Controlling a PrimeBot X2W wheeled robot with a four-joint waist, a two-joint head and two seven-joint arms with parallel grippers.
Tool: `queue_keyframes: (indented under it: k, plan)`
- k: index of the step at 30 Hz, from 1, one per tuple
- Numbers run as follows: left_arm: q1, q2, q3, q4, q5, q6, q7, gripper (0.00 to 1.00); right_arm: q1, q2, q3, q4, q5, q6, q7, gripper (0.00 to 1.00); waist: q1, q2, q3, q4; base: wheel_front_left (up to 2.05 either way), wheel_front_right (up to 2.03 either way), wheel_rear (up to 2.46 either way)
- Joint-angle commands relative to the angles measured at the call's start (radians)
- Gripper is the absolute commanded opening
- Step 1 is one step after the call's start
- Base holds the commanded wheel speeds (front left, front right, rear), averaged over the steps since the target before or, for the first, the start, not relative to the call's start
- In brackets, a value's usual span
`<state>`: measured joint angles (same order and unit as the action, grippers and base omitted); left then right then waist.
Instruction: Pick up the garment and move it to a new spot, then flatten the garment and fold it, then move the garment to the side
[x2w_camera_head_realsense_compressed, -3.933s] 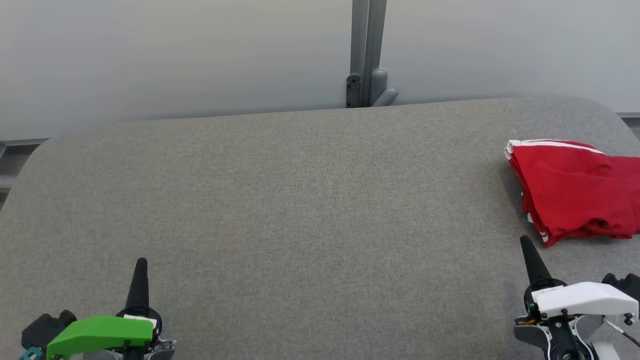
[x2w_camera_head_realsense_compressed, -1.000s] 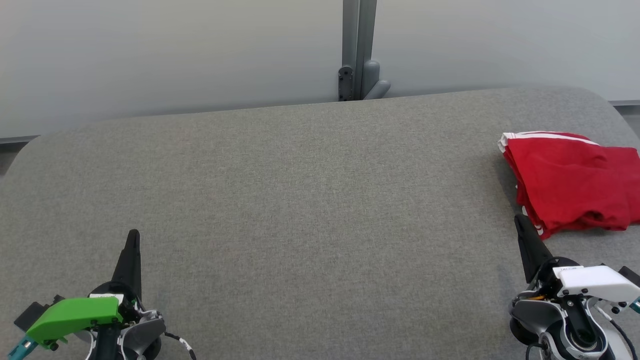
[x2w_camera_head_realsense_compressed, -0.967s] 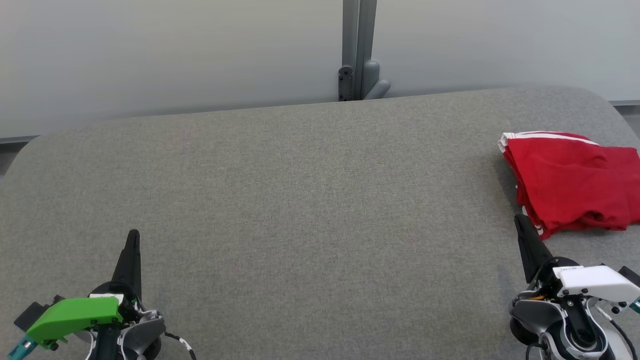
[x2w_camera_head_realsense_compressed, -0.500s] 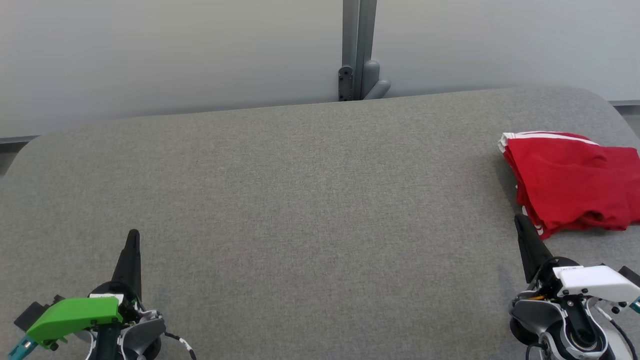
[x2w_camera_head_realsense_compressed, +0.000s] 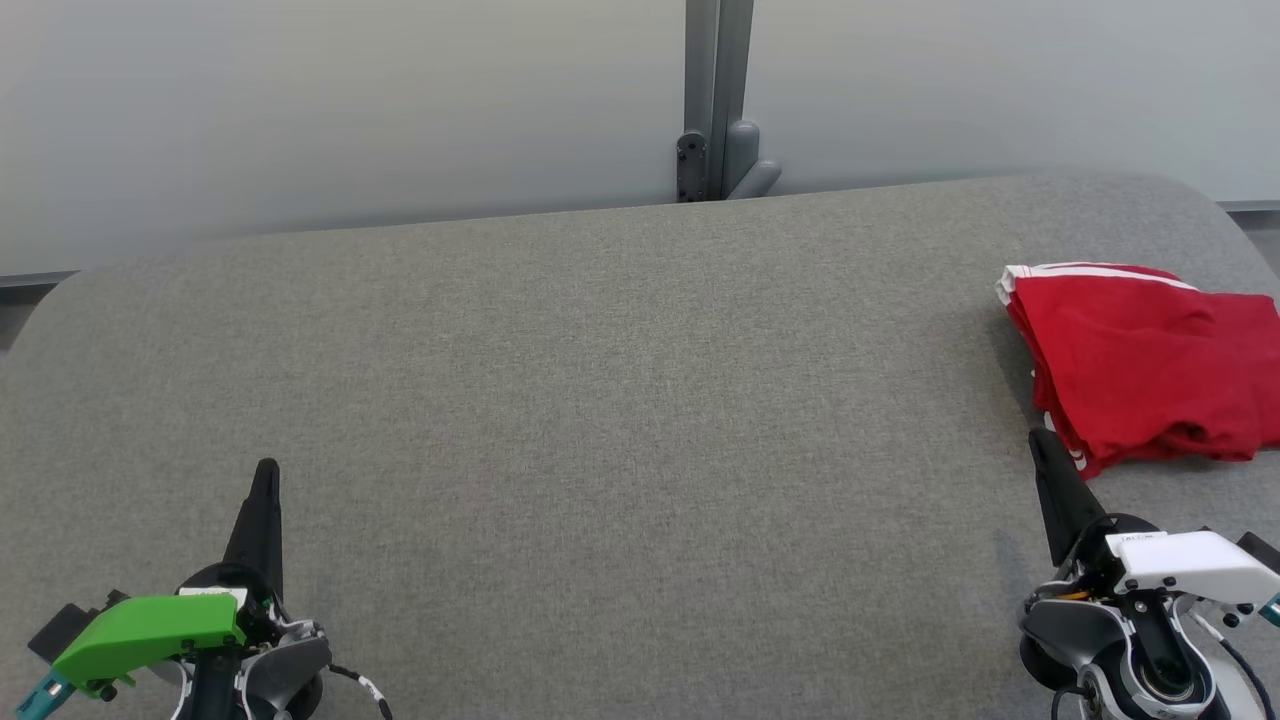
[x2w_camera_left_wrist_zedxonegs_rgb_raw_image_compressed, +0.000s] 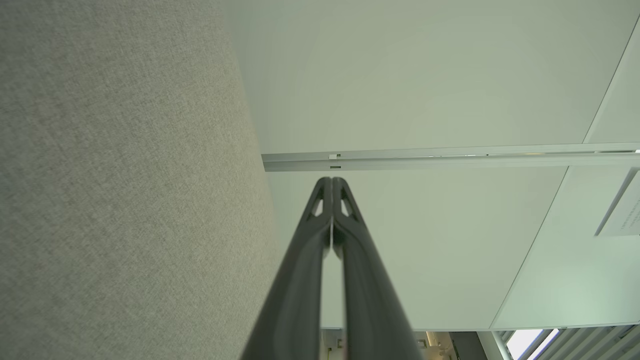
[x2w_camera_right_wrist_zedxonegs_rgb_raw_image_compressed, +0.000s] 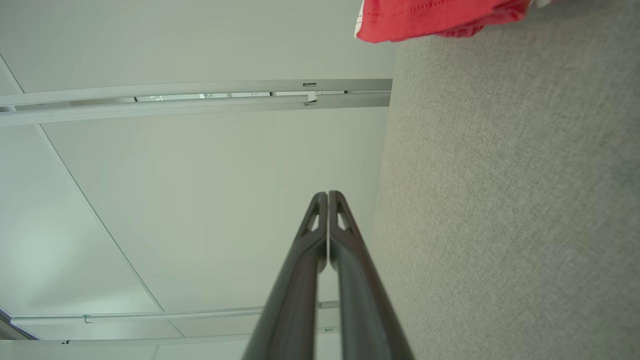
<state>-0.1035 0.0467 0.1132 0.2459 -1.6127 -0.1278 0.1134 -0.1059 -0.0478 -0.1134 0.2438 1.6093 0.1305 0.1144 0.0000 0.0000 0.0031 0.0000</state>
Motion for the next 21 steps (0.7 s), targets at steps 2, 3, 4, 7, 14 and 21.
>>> queue_keyframes:
  k: [2, 3, 4, 7, 14, 21]
  plan:
    - [-0.012, 0.007, 0.003, -0.002, -0.001, -0.006, 0.004, 0.00, -0.007, -0.005, -0.001, 0.002, 0.007, 0.000, 0.003, 0.00, 0.0000, 0.0000, 0.000, 0.000, 0.00, 0.00, 0.00]
    - [-0.012, 0.007, 0.003, -0.002, -0.001, -0.006, 0.004, 0.00, -0.007, -0.005, -0.001, 0.002, 0.007, 0.000, 0.003, 0.00, 0.0000, 0.0000, 0.000, 0.000, 0.00, 0.00, 0.00]
    - [-0.012, 0.007, 0.003, -0.002, -0.001, -0.006, 0.004, 0.00, -0.007, -0.005, -0.001, 0.002, 0.007, 0.000, 0.003, 0.00, 0.0000, 0.0000, 0.000, 0.000, 0.00, 0.00, 0.00]
    - [-0.012, 0.007, 0.003, -0.002, -0.001, -0.006, 0.004, 0.00, -0.007, -0.005, -0.001, 0.002, 0.007, 0.000, 0.003, 0.00, 0.0000, 0.0000, 0.000, 0.000, 0.00, 0.00, 0.00]
    - [-0.012, 0.007, 0.002, -0.002, -0.001, -0.006, 0.004, 0.00, -0.007, -0.005, -0.001, 0.002, 0.007, 0.001, 0.003, 0.00, 0.0000, 0.0000, 0.000, 0.000, 0.00, 0.00, 0.00]
    - [-0.012, 0.007, 0.002, -0.002, -0.001, -0.006, 0.004, 0.00, -0.007, -0.005, -0.001, 0.002, 0.007, 0.000, 0.003, 0.00, 0.0000, 0.0000, 0.000, 0.000, 0.00, 0.00, 0.00]
